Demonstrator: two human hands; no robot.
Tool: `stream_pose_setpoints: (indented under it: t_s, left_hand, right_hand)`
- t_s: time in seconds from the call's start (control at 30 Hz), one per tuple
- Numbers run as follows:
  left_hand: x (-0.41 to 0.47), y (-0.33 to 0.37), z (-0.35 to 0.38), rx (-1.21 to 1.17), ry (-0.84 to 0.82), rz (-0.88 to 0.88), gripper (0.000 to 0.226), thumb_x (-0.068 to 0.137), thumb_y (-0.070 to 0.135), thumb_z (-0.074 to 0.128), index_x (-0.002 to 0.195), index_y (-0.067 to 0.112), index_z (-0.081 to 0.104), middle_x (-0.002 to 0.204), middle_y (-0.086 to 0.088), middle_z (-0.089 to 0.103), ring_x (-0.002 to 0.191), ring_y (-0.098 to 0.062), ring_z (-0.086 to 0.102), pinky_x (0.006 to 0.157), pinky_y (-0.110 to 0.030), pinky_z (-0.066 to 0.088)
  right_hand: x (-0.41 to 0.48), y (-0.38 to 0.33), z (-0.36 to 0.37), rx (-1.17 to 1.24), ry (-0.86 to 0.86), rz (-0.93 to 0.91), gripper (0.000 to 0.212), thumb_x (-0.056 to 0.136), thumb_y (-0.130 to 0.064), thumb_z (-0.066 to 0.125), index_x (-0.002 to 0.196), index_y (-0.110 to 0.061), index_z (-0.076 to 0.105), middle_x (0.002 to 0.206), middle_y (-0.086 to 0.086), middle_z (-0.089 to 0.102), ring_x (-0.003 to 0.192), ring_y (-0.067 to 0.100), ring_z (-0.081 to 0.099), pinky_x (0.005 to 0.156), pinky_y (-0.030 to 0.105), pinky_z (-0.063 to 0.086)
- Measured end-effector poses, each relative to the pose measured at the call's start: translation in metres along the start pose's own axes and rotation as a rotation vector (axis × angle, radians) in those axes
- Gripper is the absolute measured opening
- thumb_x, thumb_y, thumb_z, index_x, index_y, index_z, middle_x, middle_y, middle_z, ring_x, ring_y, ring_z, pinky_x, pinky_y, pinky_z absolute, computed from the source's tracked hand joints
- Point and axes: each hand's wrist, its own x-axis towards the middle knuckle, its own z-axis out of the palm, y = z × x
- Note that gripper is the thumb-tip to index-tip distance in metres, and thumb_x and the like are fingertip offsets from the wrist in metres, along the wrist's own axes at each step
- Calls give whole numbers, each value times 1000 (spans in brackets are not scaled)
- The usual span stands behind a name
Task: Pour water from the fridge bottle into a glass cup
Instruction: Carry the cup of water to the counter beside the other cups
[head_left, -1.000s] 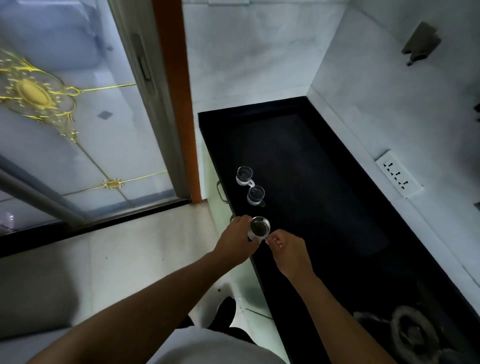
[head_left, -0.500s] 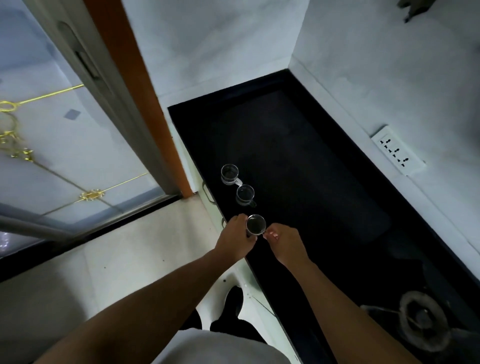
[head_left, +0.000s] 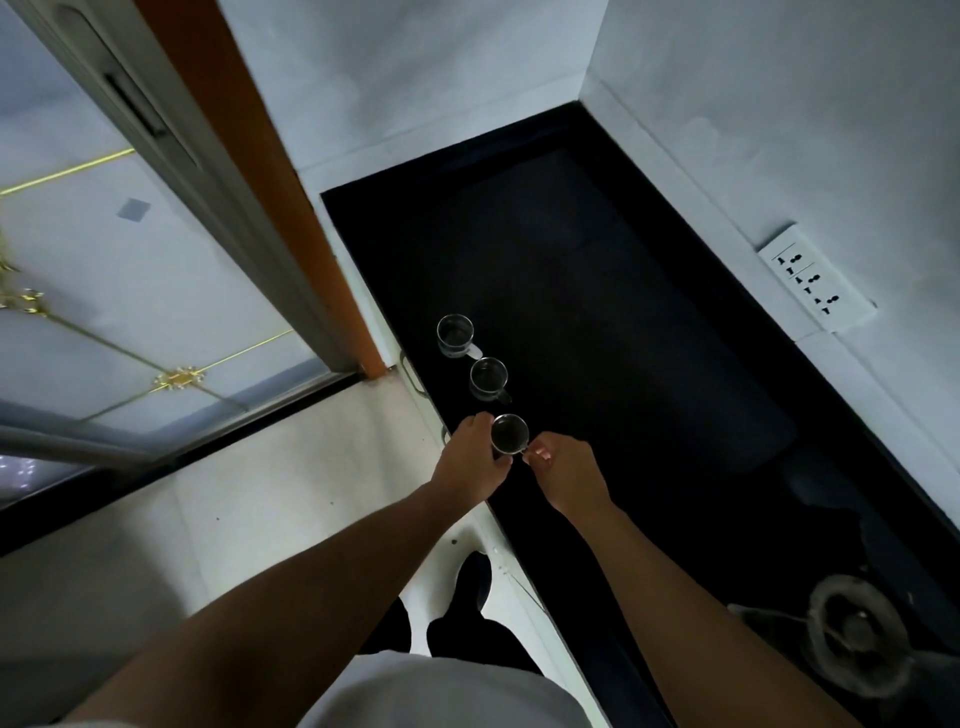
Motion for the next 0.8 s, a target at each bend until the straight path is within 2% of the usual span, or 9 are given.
stream_pose_setpoints:
  t_s: [0.1,0.3,0.43,0.5,0.6,0.8]
  left_hand:
    - [1,-1,1,5,5,2,44,84,18,77,123,13,56,119,-5,62,110,-17,61,94,-30,53]
    - [2,-1,3,5,17,-5,47,83,16,78,124,13,56,121,-5,62,113,-17,61,96,-29,52]
    - [1,1,-1,46,-24,-37,52,81,15,79,125,11,53,123,-7,60,116,-21,58,99,-36,52]
    - [-1,1,-6,102,-32,-57,53,79,15,79,124,9,51,121,-9,58,117,-24,56,100,-39,51]
    - [-8,7,-20,239,-14,-46,55,79,24,79,124,11,51,121,-10,58,116,-27,56,98,-38,50]
    - [-38,28,-77,603,-88,122,54,82,51,69,123,20,51,118,-4,57,114,-25,54,95,-41,43]
  right_hand:
    - [1,-1,2,3,-8,13,18,94,-26,57,78,-22,64,75,-6,65,68,13,64,66,39,58]
    - [2,-5,0,0,-26,23,20,94,-27,56,75,-22,61,73,-5,63,66,14,62,59,32,50]
    - [-2,-11,-4,-20,-35,10,16,93,-29,60,81,-18,59,78,-3,63,69,16,61,63,34,51]
    - [-6,-17,-9,-54,-12,6,13,91,-30,64,91,-17,60,86,-1,63,75,17,62,69,36,53]
    - [-19,-28,-23,-152,33,-15,24,92,-32,65,107,-14,61,102,5,62,89,23,62,77,39,54]
    - [-71,-54,-65,-331,-15,27,39,90,-40,67,120,-16,59,117,8,60,106,27,61,87,39,52]
